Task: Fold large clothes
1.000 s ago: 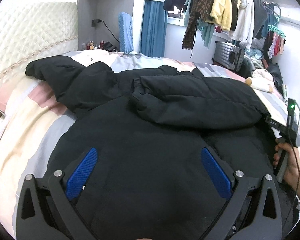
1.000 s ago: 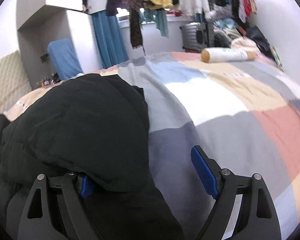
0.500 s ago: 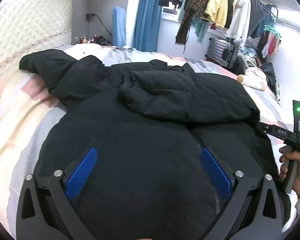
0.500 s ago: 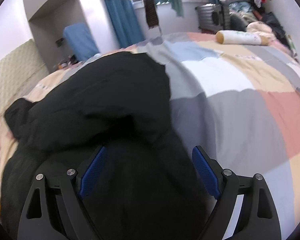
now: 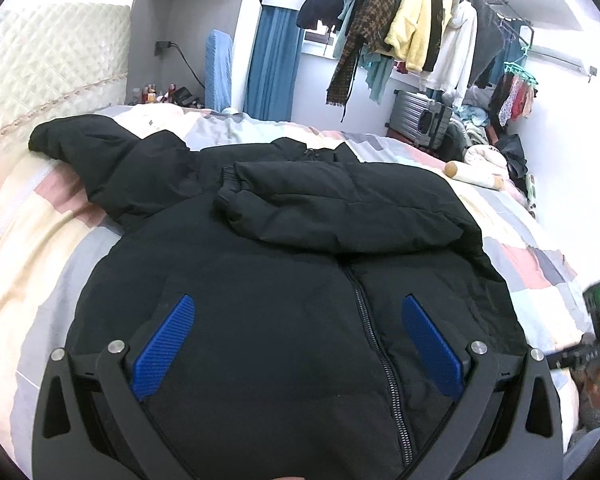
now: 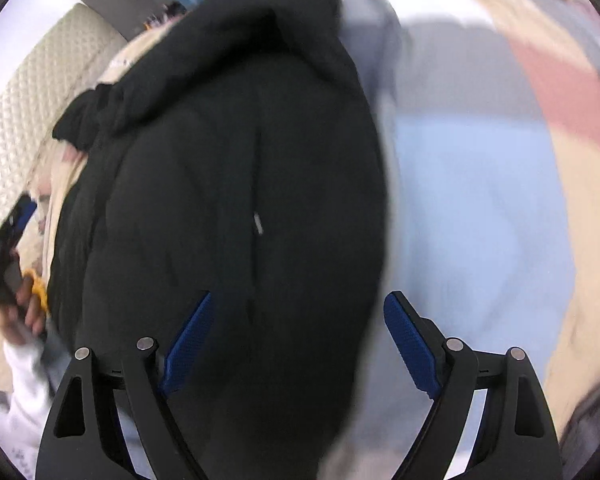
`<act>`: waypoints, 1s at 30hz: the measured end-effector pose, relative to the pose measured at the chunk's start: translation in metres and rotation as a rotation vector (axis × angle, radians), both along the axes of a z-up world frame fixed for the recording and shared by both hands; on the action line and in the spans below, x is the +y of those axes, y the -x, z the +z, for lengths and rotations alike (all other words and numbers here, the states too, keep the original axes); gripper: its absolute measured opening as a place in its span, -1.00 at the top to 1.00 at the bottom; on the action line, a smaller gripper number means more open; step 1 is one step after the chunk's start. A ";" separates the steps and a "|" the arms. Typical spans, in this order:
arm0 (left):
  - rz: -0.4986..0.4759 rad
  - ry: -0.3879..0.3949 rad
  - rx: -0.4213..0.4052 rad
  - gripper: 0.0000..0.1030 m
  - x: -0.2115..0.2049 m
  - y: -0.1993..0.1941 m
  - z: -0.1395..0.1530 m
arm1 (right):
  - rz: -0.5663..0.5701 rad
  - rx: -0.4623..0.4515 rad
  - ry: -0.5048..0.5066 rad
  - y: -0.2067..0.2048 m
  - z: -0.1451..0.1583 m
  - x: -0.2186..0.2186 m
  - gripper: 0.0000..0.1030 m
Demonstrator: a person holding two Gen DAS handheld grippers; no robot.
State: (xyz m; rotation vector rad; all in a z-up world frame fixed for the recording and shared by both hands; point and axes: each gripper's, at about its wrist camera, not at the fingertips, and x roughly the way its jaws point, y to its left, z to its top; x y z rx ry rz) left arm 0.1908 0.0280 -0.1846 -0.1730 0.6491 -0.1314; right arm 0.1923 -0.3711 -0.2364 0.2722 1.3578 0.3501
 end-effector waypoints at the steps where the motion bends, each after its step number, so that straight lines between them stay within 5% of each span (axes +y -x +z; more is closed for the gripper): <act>1: 0.000 -0.002 0.001 -1.00 0.000 0.000 0.000 | 0.007 0.036 -0.043 0.006 -0.007 -0.002 -0.60; 4: 0.003 0.001 0.003 -1.00 -0.001 0.000 0.000 | 0.088 0.103 -0.081 0.018 -0.019 0.009 -0.47; 9: 0.011 0.002 -0.003 -1.00 -0.001 0.003 -0.001 | 0.238 0.069 0.005 0.021 -0.002 0.042 -0.06; 11: 0.009 0.003 -0.002 -1.00 0.000 0.003 -0.001 | 0.282 0.047 0.053 0.022 0.007 0.051 0.71; 13: 0.009 0.002 -0.005 -1.00 0.001 0.004 0.000 | 0.301 -0.002 0.089 0.024 0.023 0.059 0.83; 19: 0.009 0.003 -0.006 -1.00 0.002 0.005 0.001 | 0.311 -0.113 0.190 0.039 0.053 0.062 0.93; 26: 0.013 -0.005 0.000 -1.00 0.001 0.007 0.002 | 0.267 -0.022 0.168 0.032 -0.012 0.045 0.94; 30: 0.022 -0.024 0.002 -1.00 0.001 0.009 0.002 | 0.272 -0.025 0.149 0.023 -0.017 0.047 0.93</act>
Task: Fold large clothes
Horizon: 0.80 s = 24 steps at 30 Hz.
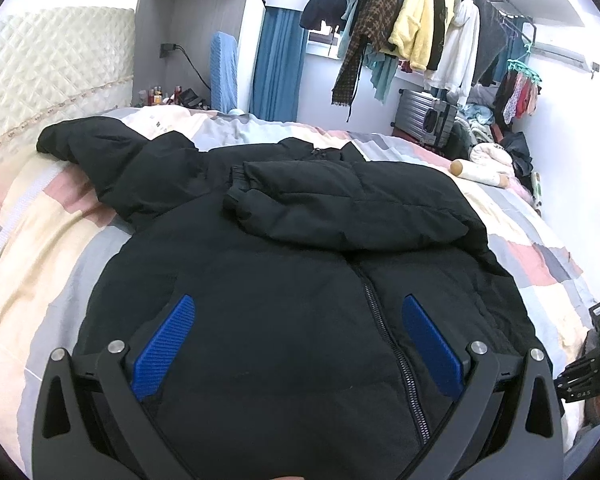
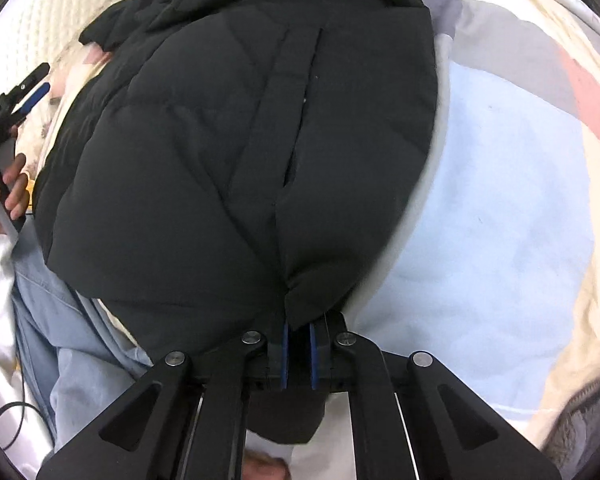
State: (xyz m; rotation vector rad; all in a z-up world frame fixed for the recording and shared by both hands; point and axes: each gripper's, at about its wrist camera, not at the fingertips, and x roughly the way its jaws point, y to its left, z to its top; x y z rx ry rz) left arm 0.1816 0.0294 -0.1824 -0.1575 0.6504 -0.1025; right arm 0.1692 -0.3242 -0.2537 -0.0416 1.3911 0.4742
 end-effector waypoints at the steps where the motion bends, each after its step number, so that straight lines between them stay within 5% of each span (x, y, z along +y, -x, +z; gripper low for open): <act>1: 0.003 0.002 0.000 -1.00 0.001 0.000 0.000 | -0.003 -0.002 0.004 0.000 0.002 0.002 0.90; 3: 0.012 0.010 0.002 -1.00 0.003 0.001 0.002 | -0.033 0.003 0.010 -0.001 0.008 -0.002 0.82; 5: 0.015 0.013 -0.004 -1.00 0.003 0.002 0.004 | -0.063 -0.001 0.056 -0.001 0.015 -0.006 0.41; 10: 0.019 0.009 -0.015 -1.00 0.004 0.007 0.008 | -0.107 -0.062 0.101 0.003 0.045 -0.020 0.33; 18: 0.023 0.005 -0.036 -1.00 0.004 0.014 0.014 | -0.195 -0.416 0.068 -0.001 0.137 0.036 0.33; 24: 0.032 0.013 -0.057 -1.00 0.008 0.020 0.019 | -0.253 -0.637 -0.039 0.001 0.172 0.083 0.26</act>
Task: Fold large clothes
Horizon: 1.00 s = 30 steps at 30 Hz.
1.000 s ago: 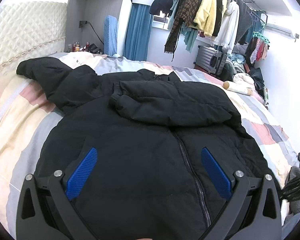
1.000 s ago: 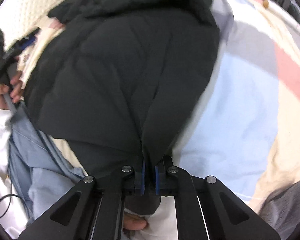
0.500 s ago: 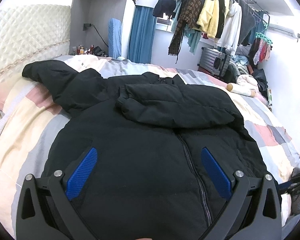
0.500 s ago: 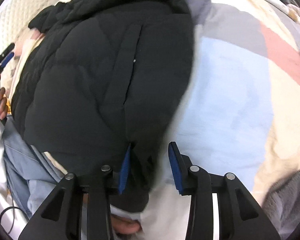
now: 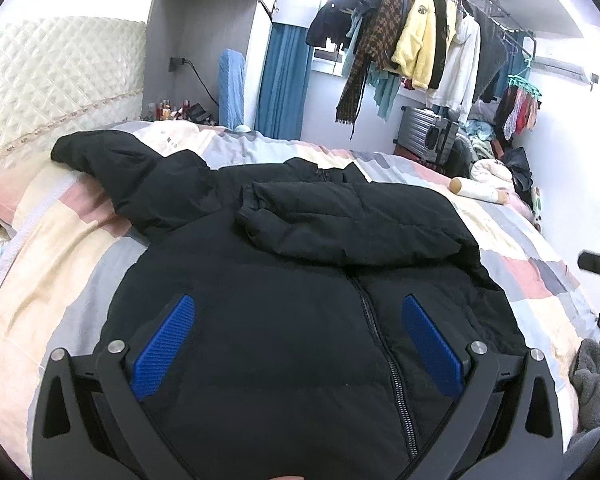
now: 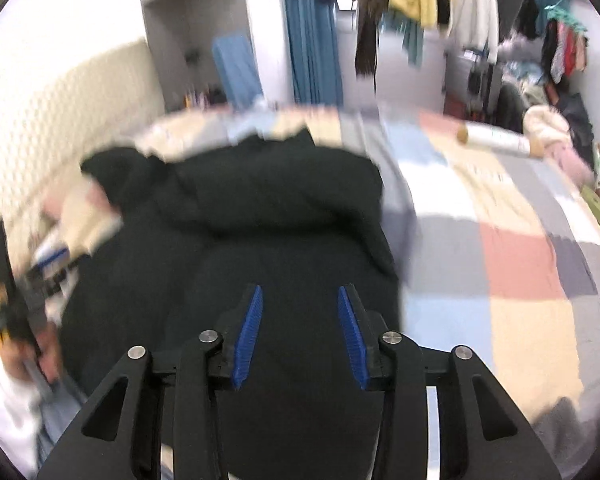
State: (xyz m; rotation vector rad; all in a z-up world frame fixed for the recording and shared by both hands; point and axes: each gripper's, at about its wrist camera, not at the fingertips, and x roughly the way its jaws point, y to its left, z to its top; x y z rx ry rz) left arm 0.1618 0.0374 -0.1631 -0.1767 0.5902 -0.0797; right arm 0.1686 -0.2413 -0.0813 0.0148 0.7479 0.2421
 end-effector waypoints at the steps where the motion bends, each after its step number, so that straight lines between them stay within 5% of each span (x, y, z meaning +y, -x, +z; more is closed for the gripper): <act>1: 0.001 -0.002 -0.005 -1.00 0.001 0.001 0.001 | 0.000 -0.025 -0.027 0.002 0.000 0.011 0.25; 10: 0.010 -0.028 -0.048 -1.00 0.001 0.013 0.011 | -0.025 -0.129 -0.039 0.022 -0.034 0.057 0.16; 17: -0.001 0.032 -0.040 -1.00 0.015 0.009 0.018 | -0.020 -0.169 -0.015 0.041 -0.038 0.056 -0.51; 21: -0.003 0.079 -0.016 -1.00 0.038 -0.007 0.031 | -0.038 -0.180 -0.032 0.040 -0.039 0.051 -0.58; 26: 0.060 0.055 0.007 -1.00 0.083 -0.042 0.056 | -0.071 -0.223 -0.024 0.041 -0.038 0.046 -0.97; 30: 0.136 0.023 0.032 -1.00 0.135 -0.086 0.073 | -0.067 -0.216 -0.049 0.037 -0.040 0.043 -0.99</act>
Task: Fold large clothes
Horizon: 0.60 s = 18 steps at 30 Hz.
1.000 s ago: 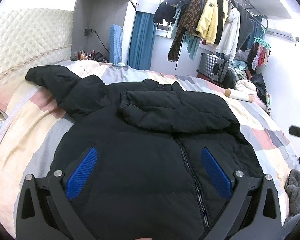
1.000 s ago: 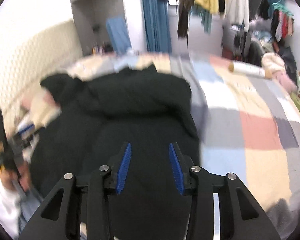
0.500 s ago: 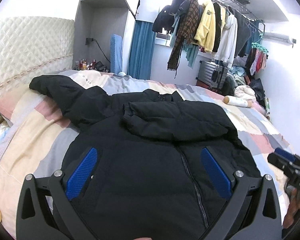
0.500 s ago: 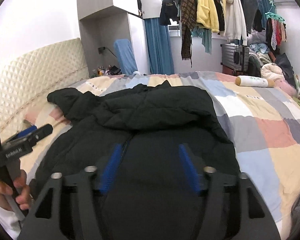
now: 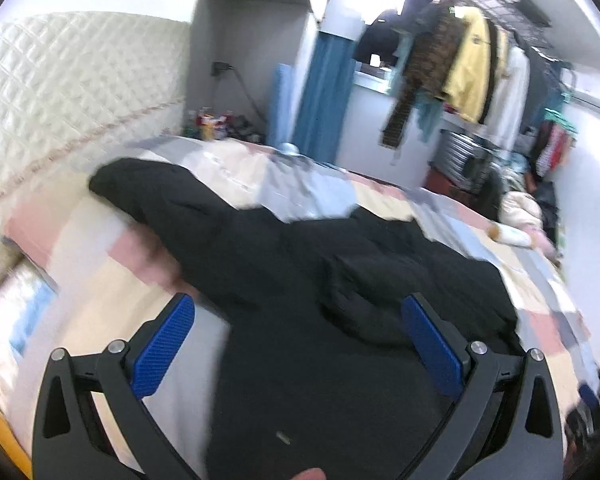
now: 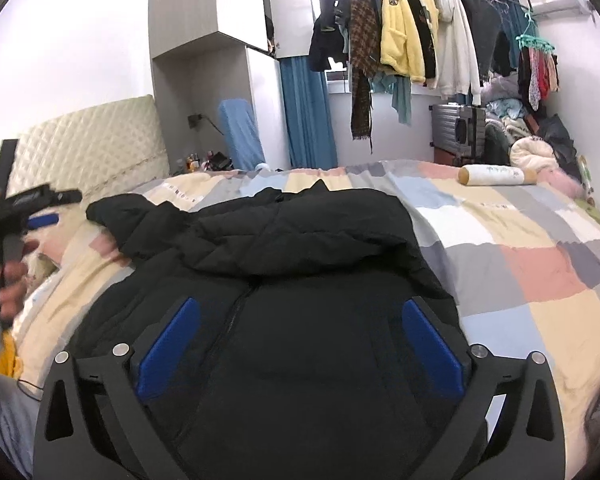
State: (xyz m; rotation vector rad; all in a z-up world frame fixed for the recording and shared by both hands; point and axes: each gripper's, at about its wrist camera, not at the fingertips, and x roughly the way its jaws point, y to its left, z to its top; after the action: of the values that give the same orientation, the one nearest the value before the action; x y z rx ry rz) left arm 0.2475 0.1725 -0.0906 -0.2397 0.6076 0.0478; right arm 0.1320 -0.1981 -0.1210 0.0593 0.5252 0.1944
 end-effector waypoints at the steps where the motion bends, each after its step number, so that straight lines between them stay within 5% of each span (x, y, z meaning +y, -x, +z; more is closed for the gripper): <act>1: 0.028 0.003 0.020 -1.00 0.017 -0.014 0.001 | 0.003 0.003 -0.004 -0.002 -0.001 0.000 -0.99; 8: 0.199 0.006 0.088 -0.99 0.122 -0.095 -0.029 | -0.005 0.052 -0.003 -0.016 -0.015 0.001 -1.00; 13: 0.275 0.146 0.142 -0.99 0.179 -0.137 -0.079 | -0.032 0.084 0.015 -0.026 -0.022 0.008 -1.00; 18: 0.371 0.192 0.136 -0.99 0.219 -0.177 -0.108 | -0.047 0.139 0.036 -0.048 -0.035 0.019 -1.00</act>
State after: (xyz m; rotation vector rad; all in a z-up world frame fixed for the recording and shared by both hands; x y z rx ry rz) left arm 0.4242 0.3917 -0.1989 -0.5368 0.6978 0.3675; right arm 0.1798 -0.1787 -0.1560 0.0509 0.6654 0.1352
